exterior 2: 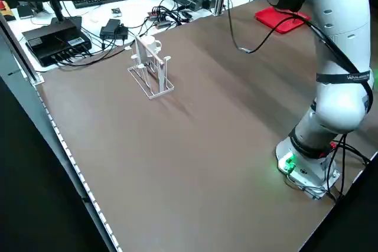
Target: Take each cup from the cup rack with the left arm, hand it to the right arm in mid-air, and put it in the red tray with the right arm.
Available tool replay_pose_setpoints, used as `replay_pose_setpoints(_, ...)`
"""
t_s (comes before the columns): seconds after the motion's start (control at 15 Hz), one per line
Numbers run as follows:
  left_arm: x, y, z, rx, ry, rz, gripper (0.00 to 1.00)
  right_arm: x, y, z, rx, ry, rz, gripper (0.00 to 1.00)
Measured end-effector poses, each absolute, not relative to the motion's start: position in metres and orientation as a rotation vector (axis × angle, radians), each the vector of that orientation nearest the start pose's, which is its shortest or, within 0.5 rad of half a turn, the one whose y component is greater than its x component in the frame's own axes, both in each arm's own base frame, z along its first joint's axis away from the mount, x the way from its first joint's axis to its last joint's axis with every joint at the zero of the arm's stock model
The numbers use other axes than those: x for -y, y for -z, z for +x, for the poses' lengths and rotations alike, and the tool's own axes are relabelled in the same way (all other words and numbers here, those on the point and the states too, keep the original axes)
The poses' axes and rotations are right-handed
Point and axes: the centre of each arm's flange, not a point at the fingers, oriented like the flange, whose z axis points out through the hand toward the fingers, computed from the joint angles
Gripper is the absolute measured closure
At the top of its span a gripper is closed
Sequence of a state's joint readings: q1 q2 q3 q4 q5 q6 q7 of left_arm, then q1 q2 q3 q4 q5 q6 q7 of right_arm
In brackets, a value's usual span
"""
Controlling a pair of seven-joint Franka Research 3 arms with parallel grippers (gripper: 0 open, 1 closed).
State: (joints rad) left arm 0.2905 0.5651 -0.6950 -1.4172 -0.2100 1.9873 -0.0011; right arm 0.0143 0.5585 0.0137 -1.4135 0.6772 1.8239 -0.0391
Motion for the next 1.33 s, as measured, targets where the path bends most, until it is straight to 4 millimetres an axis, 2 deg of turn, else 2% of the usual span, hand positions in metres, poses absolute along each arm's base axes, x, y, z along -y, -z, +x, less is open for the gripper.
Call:
replay_pose_setpoints(0.13, 0.164, -0.444, 0.685, 0.352, -0.076, 2.715, 0.00, -0.062, -0.360, 0.703, -0.183, -0.181, -2.573, 0.92)
replay_pose_setpoints(0.27, 0.135, -0.441, 0.692, 0.456, -0.127, 2.815, 0.00, -0.054, -0.346, 0.703, -0.149, -0.191, -2.674, 0.92)
replay_pose_setpoints(0.6, 0.039, -0.430, 0.706, 0.796, -0.185, 2.925, 0.00, -0.012, -0.305, 0.715, -0.158, -0.118, -2.845, 0.92)
replay_pose_setpoints(0.8, 0.002, -0.413, 0.711, 0.950, -0.162, 2.951, 0.00, -0.013, -0.276, 0.717, -0.150, -0.126, -2.872, 0.92)
replay_pose_setpoints(1.13, -0.044, -0.386, 0.716, 1.232, -0.089, 2.963, 0.00, -0.020, -0.273, 0.721, -0.117, -0.083, -2.905, 0.92)
replay_pose_setpoints(1.2, -0.059, -0.374, 0.717, 1.324, -0.063, 2.934, 0.00, -0.020, -0.271, 0.722, -0.117, -0.084, -2.908, 0.92)
replay_pose_setpoints(1.33, -0.075, -0.360, 0.719, 1.405, -0.059, 2.905, 0.00, -0.023, -0.273, 0.722, -0.131, -0.083, -2.908, 0.92)
